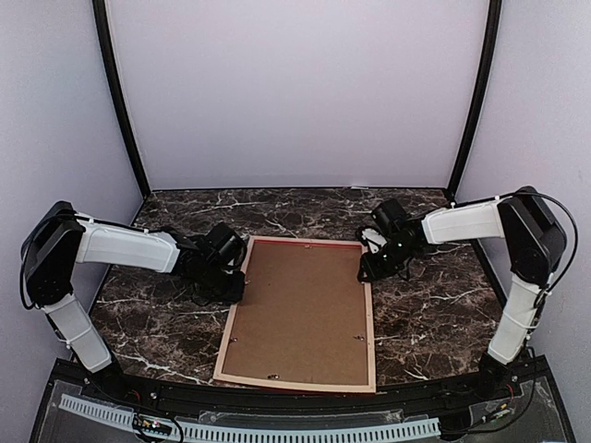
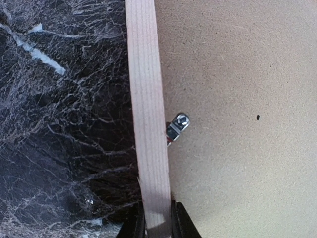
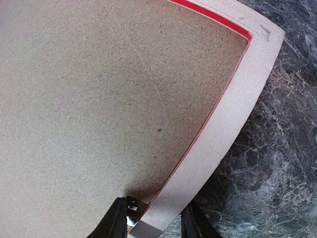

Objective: Put the photo into the frame
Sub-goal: Press the fastener onto the backboard.

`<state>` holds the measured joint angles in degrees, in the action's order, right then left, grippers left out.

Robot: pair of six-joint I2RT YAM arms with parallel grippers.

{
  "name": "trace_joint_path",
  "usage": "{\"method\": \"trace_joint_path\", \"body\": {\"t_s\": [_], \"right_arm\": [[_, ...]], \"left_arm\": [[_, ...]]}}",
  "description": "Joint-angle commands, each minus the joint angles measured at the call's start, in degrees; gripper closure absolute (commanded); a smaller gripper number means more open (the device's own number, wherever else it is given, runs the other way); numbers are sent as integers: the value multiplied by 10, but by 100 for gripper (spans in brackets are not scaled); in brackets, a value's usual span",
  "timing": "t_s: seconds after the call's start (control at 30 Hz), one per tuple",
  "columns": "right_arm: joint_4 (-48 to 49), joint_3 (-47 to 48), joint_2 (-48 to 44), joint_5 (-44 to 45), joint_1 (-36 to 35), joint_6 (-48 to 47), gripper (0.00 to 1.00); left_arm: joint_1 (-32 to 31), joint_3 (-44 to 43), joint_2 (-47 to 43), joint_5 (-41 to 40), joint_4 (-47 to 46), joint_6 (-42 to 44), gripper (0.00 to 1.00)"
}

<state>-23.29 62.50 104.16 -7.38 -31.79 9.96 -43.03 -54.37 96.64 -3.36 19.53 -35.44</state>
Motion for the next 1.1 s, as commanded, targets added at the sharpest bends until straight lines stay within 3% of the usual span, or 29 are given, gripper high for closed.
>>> {"method": "trace_joint_path", "body": {"t_s": [0.0, 0.37, 0.67, 1.07], "right_arm": [[0, 6, 26, -2, 7, -73, 66], [-4, 10, 16, -26, 9, -66, 50], [-10, 15, 29, 20, 10, -88, 64], [12, 29, 35, 0, 20, -139, 76]], "left_arm": [[-5, 10, 3, 25, 40, 10, 100], [-5, 10, 5, 32, 33, 5, 97], [-5, 9, 5, 29, 37, 7, 97], [-6, 14, 4, 32, 30, 7, 97]]}}
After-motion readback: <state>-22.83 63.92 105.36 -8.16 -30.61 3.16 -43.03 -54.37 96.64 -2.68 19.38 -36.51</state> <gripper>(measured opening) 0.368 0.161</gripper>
